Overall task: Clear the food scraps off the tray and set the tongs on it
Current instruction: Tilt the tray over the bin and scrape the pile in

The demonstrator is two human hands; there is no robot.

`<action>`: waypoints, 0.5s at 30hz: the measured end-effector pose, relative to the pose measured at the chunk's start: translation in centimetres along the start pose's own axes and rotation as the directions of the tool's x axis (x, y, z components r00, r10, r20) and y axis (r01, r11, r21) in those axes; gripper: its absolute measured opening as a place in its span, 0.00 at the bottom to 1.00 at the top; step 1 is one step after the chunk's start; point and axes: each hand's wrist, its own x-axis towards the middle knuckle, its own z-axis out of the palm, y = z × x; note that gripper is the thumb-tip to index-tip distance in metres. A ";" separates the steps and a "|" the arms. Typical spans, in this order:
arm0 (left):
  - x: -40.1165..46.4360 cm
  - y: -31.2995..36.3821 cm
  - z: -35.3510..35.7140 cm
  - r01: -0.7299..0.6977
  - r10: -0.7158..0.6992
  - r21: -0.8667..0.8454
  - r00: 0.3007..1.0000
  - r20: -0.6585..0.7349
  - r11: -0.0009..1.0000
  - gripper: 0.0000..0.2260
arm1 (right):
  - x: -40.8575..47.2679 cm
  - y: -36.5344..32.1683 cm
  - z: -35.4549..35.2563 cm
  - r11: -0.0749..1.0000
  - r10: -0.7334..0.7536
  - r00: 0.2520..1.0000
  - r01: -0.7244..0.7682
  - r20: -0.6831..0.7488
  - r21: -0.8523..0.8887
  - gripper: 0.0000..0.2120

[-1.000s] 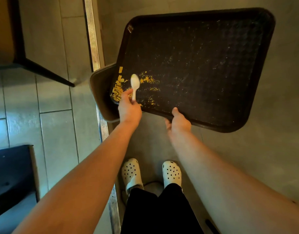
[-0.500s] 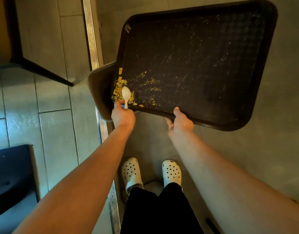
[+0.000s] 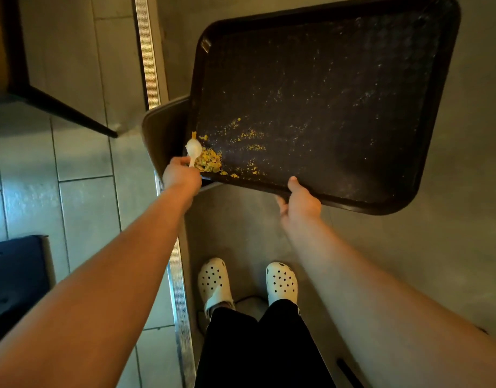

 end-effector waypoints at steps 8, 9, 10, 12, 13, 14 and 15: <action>-6.4 -2.0 1.2 -0.167 0.165 0.044 0.985 0.043 0.985 0.18 | -0.4 0.3 0.3 0.996 -0.034 0.999 0.032 0.026 0.082 0.18; -6.6 -2.0 1.3 -0.181 0.178 0.063 0.983 0.050 0.982 0.18 | -0.4 0.3 0.2 0.996 -0.035 0.999 0.033 0.025 0.082 0.18; -6.5 -2.1 1.2 -0.189 0.186 0.083 0.981 0.045 0.978 0.18 | -0.4 0.3 0.3 0.996 -0.036 0.999 0.034 0.025 0.082 0.18; -5.8 -2.1 0.9 -0.188 0.188 0.117 0.982 0.014 0.975 0.18 | -0.5 0.4 0.2 0.996 -0.037 0.999 0.035 0.029 0.079 0.18; -5.3 -2.1 0.6 -0.176 0.178 0.126 0.984 -0.001 0.976 0.17 | -0.4 0.4 0.2 0.997 -0.036 0.999 0.034 0.031 0.075 0.19; -4.7 -2.2 0.4 -0.157 0.161 0.131 0.987 -0.015 0.979 0.17 | -0.4 0.5 0.2 0.997 -0.035 0.999 0.033 0.032 0.072 0.19; -4.2 -2.3 0.1 -0.135 0.140 0.135 0.990 -0.030 0.982 0.17 | -0.3 0.5 0.1 0.997 -0.035 0.999 0.033 0.033 0.072 0.19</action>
